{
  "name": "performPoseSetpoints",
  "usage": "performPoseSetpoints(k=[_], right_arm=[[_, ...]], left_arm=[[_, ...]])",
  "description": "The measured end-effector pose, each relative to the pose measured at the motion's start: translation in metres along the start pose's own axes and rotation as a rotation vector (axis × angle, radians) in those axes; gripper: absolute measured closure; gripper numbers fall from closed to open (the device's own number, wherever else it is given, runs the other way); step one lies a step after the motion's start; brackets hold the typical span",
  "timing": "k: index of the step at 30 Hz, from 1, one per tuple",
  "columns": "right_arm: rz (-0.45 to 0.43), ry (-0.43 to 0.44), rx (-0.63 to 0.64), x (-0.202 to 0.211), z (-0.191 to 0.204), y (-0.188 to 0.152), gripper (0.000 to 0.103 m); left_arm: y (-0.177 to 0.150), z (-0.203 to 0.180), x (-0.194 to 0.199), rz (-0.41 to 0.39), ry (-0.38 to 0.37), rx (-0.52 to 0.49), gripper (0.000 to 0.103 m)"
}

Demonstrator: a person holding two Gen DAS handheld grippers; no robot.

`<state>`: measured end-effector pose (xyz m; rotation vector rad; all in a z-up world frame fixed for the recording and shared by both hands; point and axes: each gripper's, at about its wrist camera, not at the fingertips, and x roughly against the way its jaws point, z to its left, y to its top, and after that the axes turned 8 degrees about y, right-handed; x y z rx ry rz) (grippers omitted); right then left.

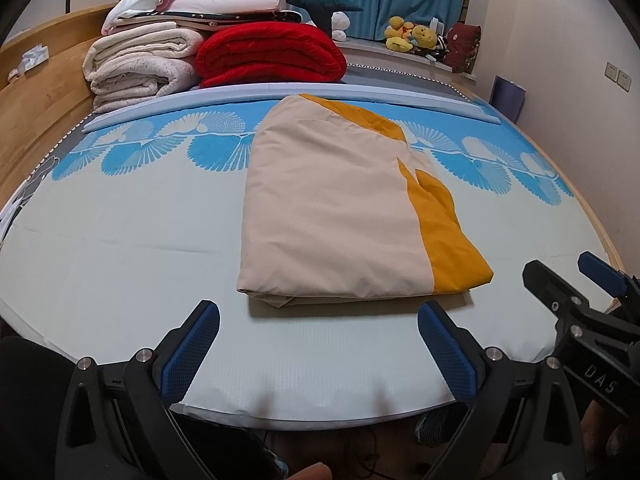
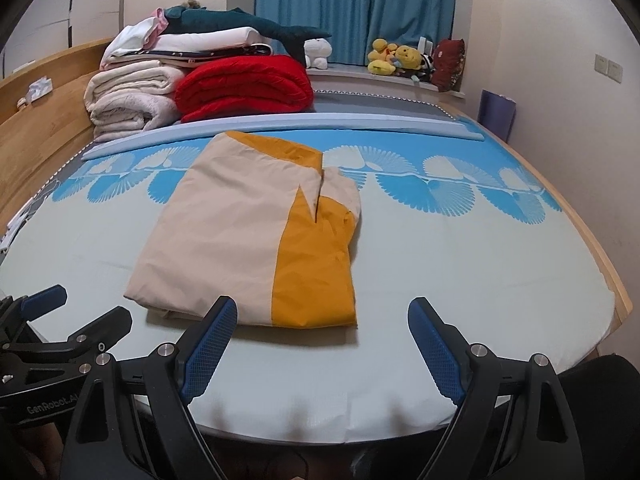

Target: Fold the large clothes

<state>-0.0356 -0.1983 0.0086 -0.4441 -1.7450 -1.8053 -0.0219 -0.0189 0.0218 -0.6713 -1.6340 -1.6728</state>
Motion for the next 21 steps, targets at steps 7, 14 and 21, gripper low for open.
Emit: performPoseSetpoints(k=[7,14,21], right_arm=[[0.001,0.014,0.030,-0.0021,0.0091,-0.0012,0.016],[0.001,0.012,0.032,-0.0030,0.0106,-0.0017,0.016],[0.002,0.015,0.032,-0.0036,0.0098,-0.0017,0.016]], left_arm=[[0.0015,-0.0004,-0.0010,0.000,-0.004,0.005,0.004],[0.0010,-0.0009,-0.0007,0.000,-0.002,0.005,0.004],[0.0011,-0.0019,-0.0007,-0.001,-0.001,0.005,0.004]])
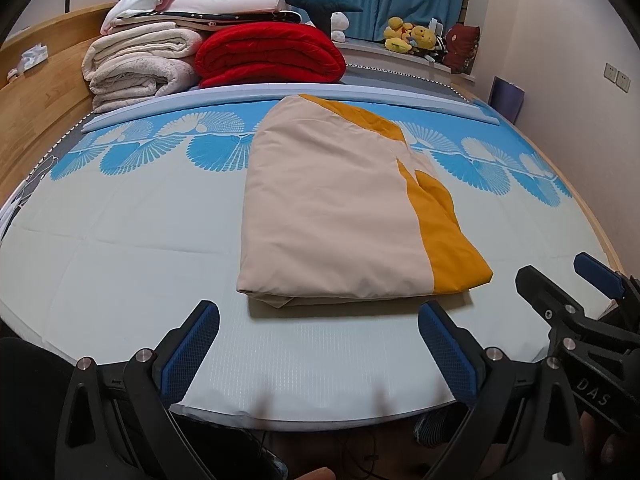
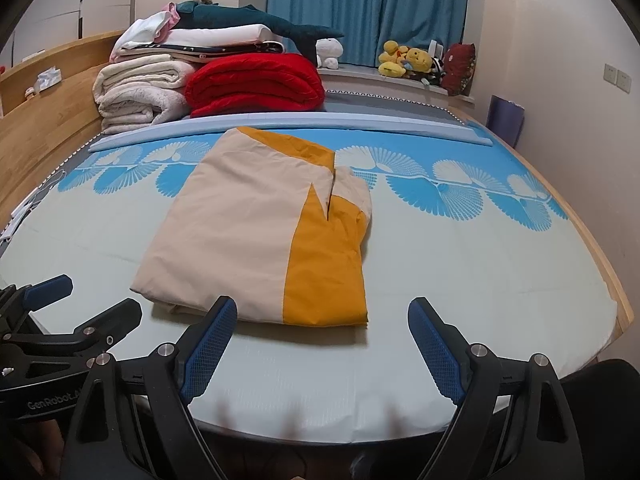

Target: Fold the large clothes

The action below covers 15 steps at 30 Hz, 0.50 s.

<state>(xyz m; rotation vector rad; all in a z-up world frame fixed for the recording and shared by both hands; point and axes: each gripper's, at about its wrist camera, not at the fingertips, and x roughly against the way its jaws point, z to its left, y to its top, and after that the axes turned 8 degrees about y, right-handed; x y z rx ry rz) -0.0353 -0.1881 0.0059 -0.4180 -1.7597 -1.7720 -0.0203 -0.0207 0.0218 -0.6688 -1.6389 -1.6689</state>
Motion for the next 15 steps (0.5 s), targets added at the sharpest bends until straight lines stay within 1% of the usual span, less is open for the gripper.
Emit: performPoseSetpoints(k=[15], right_arm=[[-0.002,0.000,0.001,-0.0001,-0.0007,0.0002,0.016]], left_arm=[[-0.0001,-0.0013,-0.0008,0.000,0.000,0.002,0.004]])
